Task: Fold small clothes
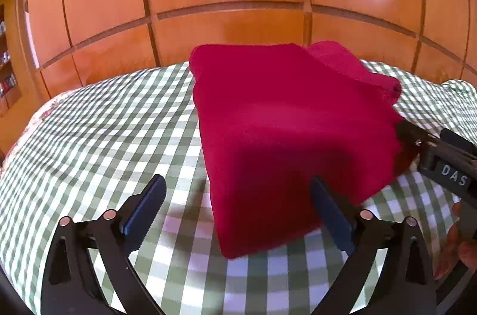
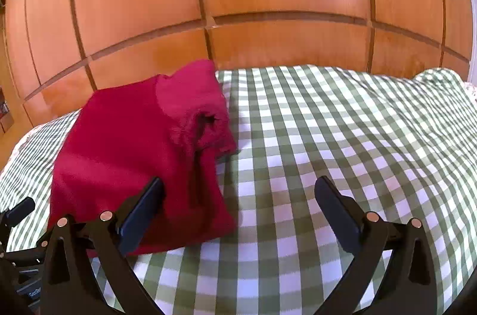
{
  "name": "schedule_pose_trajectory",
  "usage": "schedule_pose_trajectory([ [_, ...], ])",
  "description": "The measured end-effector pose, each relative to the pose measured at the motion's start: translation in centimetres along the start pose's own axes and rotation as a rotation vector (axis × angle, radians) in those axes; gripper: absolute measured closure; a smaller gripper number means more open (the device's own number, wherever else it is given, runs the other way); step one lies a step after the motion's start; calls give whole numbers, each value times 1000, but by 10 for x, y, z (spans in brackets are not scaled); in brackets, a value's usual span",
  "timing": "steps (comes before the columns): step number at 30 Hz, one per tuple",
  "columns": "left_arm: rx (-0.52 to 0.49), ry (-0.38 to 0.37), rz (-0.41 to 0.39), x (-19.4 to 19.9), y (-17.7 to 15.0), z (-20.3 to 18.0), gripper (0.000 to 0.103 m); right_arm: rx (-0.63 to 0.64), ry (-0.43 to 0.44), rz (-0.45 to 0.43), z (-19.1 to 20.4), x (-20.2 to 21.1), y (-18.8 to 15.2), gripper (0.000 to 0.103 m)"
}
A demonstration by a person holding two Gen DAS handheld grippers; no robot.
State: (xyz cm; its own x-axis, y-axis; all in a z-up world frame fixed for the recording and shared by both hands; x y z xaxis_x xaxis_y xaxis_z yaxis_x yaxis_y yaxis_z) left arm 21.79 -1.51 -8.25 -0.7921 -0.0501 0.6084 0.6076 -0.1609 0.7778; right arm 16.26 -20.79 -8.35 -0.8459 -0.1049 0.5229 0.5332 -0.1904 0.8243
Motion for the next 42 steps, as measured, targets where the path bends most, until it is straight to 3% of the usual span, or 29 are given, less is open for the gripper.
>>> schedule_pose_trajectory([
  [18, 86, -18, -93, 59, -17, 3, 4, 43, -20, -157, 9, 60, -18, 2],
  [29, 95, 67, -116, 103, -28, 14, 4, 37, -21, -135, 12, 88, -34, 2],
  [36, 78, 101, -93, 126, -37, 26, 4, 42, -16, -10, 20, 109, -53, 2],
  [42, 100, 101, -85, 141, -41, 33, 4, 49, -28, -24, 24, 129, -49, 2],
])
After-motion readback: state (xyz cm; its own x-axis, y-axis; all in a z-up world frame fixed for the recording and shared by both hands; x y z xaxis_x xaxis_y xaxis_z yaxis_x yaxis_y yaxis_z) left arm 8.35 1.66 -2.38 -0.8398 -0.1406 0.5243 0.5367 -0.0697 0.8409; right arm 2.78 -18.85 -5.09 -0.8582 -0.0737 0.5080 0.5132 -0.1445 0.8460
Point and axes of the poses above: each gripper's, at about its wrist camera, not at the fingertips, and x roughly against the way its jaws point, z to its left, y to its top, the point moved 5 cm from there along -x, roughly the way its jaws point, and after that the axes turned 7 degrees about -x, right-handed, at the moved point
